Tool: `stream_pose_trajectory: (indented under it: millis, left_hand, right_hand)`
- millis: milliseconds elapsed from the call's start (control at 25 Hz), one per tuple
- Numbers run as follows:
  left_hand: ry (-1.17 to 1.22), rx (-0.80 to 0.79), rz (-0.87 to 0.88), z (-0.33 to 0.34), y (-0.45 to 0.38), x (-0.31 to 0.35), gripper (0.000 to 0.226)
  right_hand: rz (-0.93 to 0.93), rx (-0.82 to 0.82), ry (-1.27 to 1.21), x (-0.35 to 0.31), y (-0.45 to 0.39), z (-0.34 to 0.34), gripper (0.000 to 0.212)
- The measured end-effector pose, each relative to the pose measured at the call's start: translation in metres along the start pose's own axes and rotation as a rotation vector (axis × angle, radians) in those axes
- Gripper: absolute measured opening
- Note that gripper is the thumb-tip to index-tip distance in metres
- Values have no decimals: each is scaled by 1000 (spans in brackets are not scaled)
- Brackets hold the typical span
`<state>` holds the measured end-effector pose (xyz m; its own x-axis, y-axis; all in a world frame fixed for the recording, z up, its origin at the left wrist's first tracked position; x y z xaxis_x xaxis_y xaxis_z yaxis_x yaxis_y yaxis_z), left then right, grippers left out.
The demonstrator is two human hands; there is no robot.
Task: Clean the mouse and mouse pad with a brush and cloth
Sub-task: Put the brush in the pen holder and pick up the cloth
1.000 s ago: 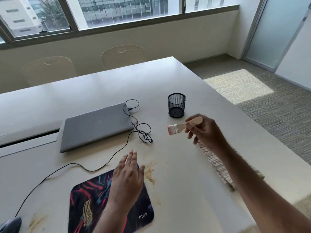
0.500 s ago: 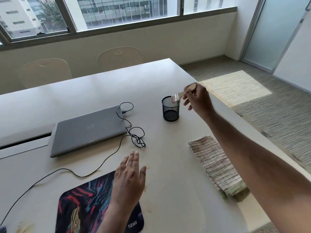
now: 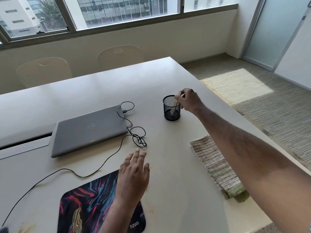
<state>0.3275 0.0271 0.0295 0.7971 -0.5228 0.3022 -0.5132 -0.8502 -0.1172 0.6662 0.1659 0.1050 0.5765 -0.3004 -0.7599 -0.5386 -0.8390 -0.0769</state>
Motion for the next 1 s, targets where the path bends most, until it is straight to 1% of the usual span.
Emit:
stream_pose_trajectory:
  millis: [80,160,280,400,480,720,880,1000]
  left_hand:
    - [3,9,1,0,-2,3,71]
    - [11,11,6,1,-2,8,63]
    - [40,16,23,3,-4,20,54]
    - [54,15,61,6,-6,35,53]
    - [63,16,87,8,-7,45,54]
    - [86,-7,122,16,-7,67,57]
    - [106,-40,151,22,-3,82,56]
    - [125,-46,161,24,-4,90,57]
  right_hand:
    - [25,13,0,4,7,-3,40]
    - [23,59,-43,8,20,-16,47]
    - [-2,105,-93,18,49,-37,45]
    - [15,55,-29,41,93,-55,37]
    - [67,-5,53,67,125,-63,37]
    - [262,-93,404,147,191,-79,59]
    - [315,-91,368,168,212,-90,55]
    - [331,-153,377,174,219,-91,60]
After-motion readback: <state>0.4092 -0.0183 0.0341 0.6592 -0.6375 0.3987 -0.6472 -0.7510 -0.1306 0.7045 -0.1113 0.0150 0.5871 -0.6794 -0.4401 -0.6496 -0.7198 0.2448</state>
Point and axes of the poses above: each hand's wrist, its own y-axis away from the middle knuckle, its own z-axis out of the palm, x = y × z, the point moved 6 cm from there along -y, towards the middle knuckle, and after that the axes turned 7 degrees about z, right-handed, at the moved point
